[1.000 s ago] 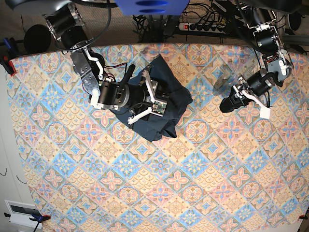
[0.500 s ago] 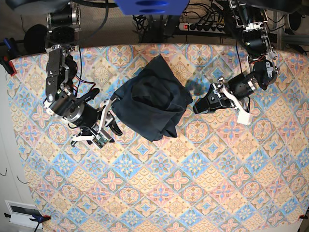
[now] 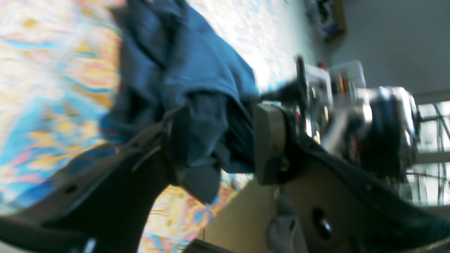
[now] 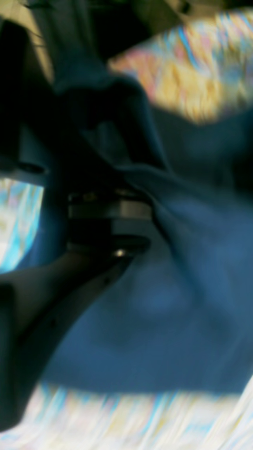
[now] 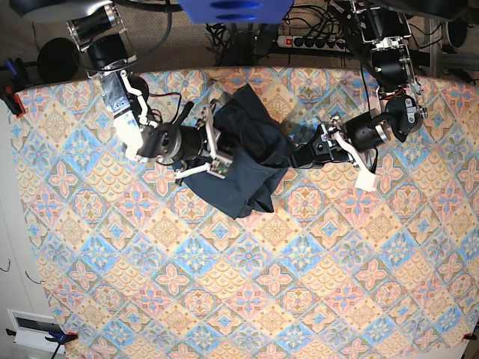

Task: Layout the t-shirt on the table in an organized manner, then fold the t-shirt properly
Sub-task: 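Grasp the bundled shirt's sides with both grippers and tuck them inward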

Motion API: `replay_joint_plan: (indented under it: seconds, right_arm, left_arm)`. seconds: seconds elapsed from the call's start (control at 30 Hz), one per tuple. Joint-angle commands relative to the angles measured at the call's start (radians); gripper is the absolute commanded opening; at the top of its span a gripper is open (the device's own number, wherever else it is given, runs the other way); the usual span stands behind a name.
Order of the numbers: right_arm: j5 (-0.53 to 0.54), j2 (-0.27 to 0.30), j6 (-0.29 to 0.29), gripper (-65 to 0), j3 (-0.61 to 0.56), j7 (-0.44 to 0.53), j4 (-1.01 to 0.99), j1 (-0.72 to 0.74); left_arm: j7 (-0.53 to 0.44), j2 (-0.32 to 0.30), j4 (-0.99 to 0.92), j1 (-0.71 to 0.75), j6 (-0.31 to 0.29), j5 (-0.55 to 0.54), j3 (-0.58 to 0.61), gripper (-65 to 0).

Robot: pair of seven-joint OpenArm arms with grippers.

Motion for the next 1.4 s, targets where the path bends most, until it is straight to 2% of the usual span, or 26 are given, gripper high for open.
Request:
replay_joint_plan:
  seconds: [0.0, 0.17, 0.27, 0.33, 0.53, 0.6, 0.77, 0.93, 1.2, 1.3, 1.37]
  right_arm:
    - [0.011, 0.011, 0.003, -56.0, -0.033, 0.009, 0.016, 0.006]
    - [0.011, 0.020, 0.003, -56.0, -0.154, 0.009, 0.023, 0.007]
    - [0.011, 0.022, 0.003, -56.0, -0.151, 0.009, 0.025, 0.013]
    - [0.011, 0.023, 0.003, -56.0, -0.077, 0.009, 0.037, 0.013]
    - [0.015, 0.022, 0.003, -56.0, 0.273, 0.004, 0.091, 0.007]
    - [0.014, 0.019, 0.003, -55.9, 0.305, 0.007, 0.079, 0.013]
    - [0.011, 0.016, 0.003, -56.0, 0.262, 0.009, 0.030, 0.009]
    - [0.011, 0.016, 0.003, -56.0, 0.168, 0.010, 0.000, 0.007]
    - [0.011, 0.016, 0.003, -56.0, 0.132, 0.010, 0.002, 0.007]
    - [0.011, 0.023, 0.003, -56.0, 0.070, 0.004, 0.002, 0.006]
    - [0.011, 0.045, 0.003, -56.0, 0.012, 0.007, 0.000, 0.006]
  left_arm:
    - [-0.009, -0.001, 0.003, -0.012, -0.006, -0.003, 0.001, -37.8]
    - [-0.066, 0.006, -0.004, -0.010, -0.006, 0.051, 0.004, -37.8]
    - [-0.064, 0.049, 0.011, -0.010, -0.006, 0.039, 0.007, -37.8]
    - [-0.061, 0.063, 0.037, -0.004, -0.006, 0.030, 0.010, -37.8]
    - [-0.061, 0.082, 0.052, -0.002, -0.006, 0.043, 0.111, -37.8]
    - [-0.063, 0.082, 0.043, -0.005, -0.006, 0.089, 0.136, -37.8]
    - [-0.064, 0.074, -0.006, -0.010, -0.005, 0.197, 0.154, -37.1]
    - [-0.069, -0.007, -0.089, -0.010, -0.003, 0.316, 0.150, -37.1]
    - [-0.070, -0.061, -0.135, -0.042, 0.001, 0.336, 0.148, -37.1]
    - [-0.072, -0.060, -0.140, -0.050, 0.003, 0.336, 0.144, -37.1]
    - [-0.110, -0.058, -0.141, -0.044, 0.003, 0.339, 0.099, -37.1]
